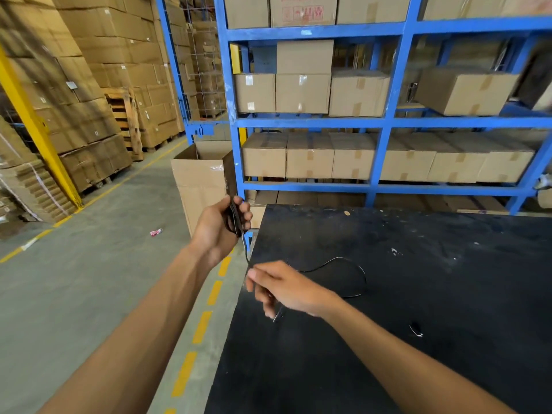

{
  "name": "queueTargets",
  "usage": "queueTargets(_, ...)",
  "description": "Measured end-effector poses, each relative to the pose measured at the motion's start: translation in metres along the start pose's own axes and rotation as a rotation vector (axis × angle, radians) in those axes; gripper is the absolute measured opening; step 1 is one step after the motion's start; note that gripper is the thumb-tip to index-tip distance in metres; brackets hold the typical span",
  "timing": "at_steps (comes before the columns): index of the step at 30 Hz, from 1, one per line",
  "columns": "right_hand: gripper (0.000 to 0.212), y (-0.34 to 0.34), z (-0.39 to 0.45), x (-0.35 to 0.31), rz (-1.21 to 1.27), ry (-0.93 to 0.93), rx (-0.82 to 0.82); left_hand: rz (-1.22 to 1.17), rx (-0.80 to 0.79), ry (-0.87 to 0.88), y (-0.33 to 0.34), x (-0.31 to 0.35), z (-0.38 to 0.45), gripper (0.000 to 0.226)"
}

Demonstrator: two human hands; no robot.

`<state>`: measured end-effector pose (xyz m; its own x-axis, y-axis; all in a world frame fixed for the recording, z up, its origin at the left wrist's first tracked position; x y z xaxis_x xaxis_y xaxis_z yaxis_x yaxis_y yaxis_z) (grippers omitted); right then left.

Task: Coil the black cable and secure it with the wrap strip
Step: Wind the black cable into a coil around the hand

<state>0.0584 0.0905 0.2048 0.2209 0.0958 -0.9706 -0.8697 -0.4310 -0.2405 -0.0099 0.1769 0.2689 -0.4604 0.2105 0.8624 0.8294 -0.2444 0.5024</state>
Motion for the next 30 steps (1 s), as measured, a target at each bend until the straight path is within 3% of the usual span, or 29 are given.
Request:
queueTargets(5,0.044,-0.004,-0.007,0.067,-0.072,0.146,-0.073,0.044,-0.244,-0.096,0.02,0.021,-0.015,0.028)
queueTargets(10,0.04,-0.055,-0.002,0.096,-0.05,0.229,0.073,0.203,-0.262,-0.161,0.012,0.002,-0.037,0.025)
queueTargets(14,0.034,-0.105,0.014,0.048,0.072,0.201,0.248,0.7,-0.244,-0.152,-0.002,-0.031,-0.044,0.038)
queueTargets(17,0.032,-0.108,0.025,-0.01,0.094,0.104,0.222,0.969,-0.19,-0.05,-0.01,-0.047,-0.041,0.042)
queueTargets(22,0.034,-0.063,0.025,-0.065,0.028,-0.047,0.113,0.78,0.063,0.107,-0.032,-0.039,-0.027,0.047)
queueTargets(25,0.031,-0.033,0.02,-0.06,-0.095,-0.109,0.063,0.498,0.134,0.134,-0.037,-0.025,-0.018,0.045)
queueTargets(28,0.028,-0.01,0.016,-0.037,-0.133,-0.141,0.04,0.083,0.119,0.045,-0.033,-0.01,-0.007,0.038)
queueTargets(30,0.028,-0.002,0.015,-0.012,-0.081,-0.121,0.026,-0.041,0.053,0.007,-0.022,0.003,-0.005,0.037)
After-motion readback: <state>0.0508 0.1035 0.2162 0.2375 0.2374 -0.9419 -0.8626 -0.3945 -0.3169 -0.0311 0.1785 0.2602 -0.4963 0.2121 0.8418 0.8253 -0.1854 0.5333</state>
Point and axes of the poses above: each hand's wrist, its own z-axis towards the middle knuckle, its own y-axis out of the palm, x = y × z, the point moved 10 cm from there along z, towards the middle knuckle, and after that the axes turned 6 degrees about z, right-handed, at the moved point
